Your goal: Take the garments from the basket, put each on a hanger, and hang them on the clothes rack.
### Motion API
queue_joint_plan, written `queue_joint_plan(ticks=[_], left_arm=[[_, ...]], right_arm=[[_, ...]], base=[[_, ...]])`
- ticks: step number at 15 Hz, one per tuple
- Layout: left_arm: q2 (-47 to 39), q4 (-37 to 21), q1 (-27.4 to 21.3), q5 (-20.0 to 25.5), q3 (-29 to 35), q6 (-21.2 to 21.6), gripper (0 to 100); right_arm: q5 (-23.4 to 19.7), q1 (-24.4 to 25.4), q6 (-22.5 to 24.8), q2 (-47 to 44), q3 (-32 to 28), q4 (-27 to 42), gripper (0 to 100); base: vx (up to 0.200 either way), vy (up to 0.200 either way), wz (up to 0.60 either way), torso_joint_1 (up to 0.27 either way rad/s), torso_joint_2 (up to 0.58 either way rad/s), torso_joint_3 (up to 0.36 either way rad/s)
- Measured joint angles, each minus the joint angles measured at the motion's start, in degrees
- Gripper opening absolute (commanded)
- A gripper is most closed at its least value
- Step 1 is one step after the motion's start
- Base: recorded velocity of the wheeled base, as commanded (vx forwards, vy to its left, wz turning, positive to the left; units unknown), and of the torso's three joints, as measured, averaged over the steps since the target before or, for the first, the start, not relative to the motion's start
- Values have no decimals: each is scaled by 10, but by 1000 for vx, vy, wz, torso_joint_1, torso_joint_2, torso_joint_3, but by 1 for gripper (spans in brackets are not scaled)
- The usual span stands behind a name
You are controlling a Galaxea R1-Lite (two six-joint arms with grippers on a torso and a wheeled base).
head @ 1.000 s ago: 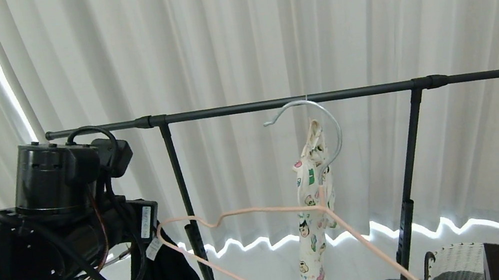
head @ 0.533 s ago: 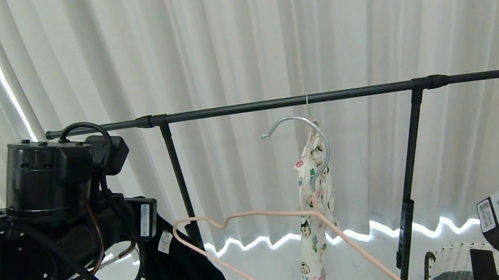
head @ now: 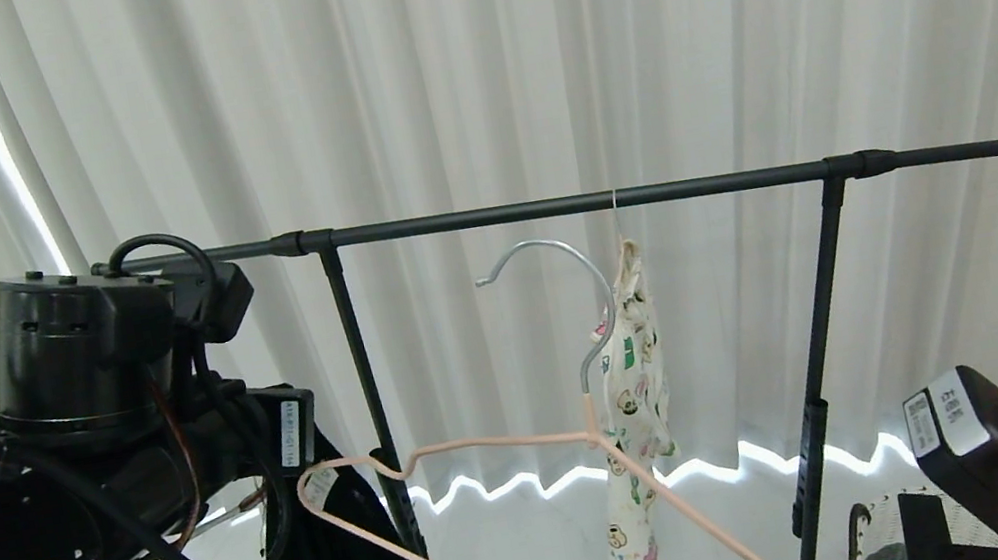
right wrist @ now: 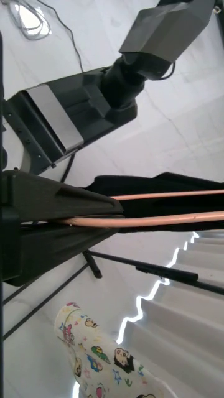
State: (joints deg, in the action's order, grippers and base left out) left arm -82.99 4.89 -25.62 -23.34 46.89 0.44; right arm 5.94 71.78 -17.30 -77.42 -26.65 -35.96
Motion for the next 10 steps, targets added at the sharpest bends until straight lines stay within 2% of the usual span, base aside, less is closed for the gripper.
queue_joint_plan(ticks=[4, 10], left_arm=[[2, 0, -1, 0, 0, -1, 0], [4, 0, -1, 0, 0, -1, 0]], right_arm=[[2, -26, 1, -40, -22, -33, 0], [1, -31, 0, -86, -58, -38, 0]], base=[[0, 0, 0, 0, 0, 0], [0, 0, 0, 0, 0, 0]])
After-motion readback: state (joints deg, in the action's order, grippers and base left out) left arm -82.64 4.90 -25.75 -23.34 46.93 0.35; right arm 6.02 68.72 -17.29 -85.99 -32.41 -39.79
